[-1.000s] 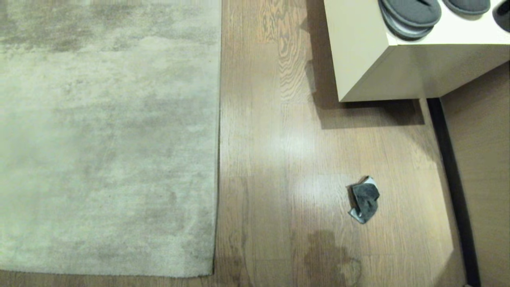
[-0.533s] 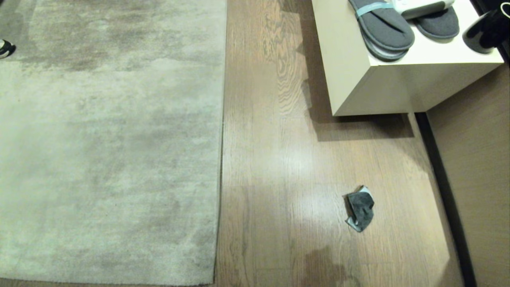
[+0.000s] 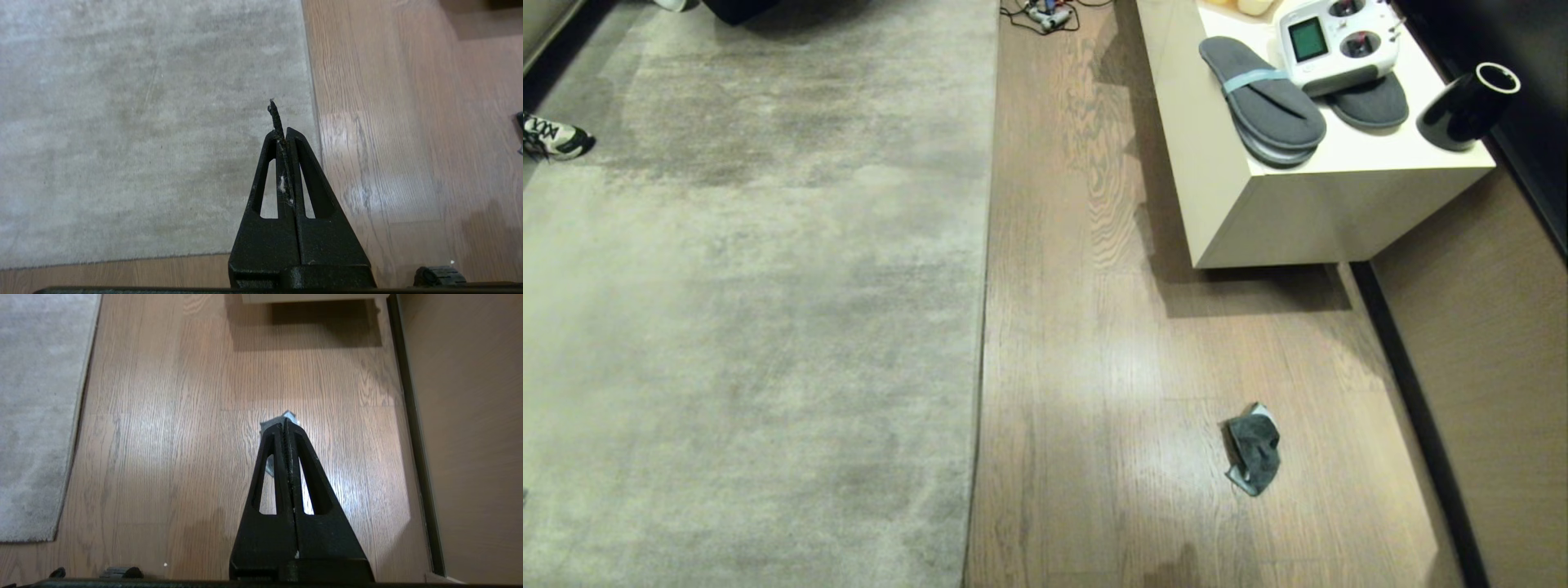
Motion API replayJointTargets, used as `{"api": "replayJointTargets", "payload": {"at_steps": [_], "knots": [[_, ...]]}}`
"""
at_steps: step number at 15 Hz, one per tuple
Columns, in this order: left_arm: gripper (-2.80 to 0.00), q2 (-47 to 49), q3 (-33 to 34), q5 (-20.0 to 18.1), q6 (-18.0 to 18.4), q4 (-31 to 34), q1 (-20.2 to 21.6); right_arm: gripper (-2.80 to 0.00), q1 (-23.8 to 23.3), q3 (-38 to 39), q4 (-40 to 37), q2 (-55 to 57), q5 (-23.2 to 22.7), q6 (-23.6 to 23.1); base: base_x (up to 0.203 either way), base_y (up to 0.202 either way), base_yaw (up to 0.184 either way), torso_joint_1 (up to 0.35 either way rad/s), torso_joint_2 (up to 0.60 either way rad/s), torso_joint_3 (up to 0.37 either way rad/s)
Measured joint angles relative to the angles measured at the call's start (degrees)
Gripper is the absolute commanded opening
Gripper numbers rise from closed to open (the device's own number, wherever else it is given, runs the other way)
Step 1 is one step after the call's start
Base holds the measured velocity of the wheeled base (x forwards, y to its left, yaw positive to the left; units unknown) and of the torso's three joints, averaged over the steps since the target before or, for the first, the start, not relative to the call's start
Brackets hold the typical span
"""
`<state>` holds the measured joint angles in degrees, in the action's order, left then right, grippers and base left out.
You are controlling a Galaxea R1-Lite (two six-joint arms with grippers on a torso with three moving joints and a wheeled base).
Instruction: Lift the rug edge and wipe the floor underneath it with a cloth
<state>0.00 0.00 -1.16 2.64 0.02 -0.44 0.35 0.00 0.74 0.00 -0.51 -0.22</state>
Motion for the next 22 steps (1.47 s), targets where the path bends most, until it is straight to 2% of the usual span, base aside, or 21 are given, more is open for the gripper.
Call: {"api": "replayJointTargets", "payload": {"at_steps": [22], "knots": [[-2.8,0.0,0.0,0.3,0.5,0.0,0.0,-2.8,0.0,0.0,0.0,0.0,0.0,0.0,0.0,0.0,0.0,0.002,0.0,0.2]]}}
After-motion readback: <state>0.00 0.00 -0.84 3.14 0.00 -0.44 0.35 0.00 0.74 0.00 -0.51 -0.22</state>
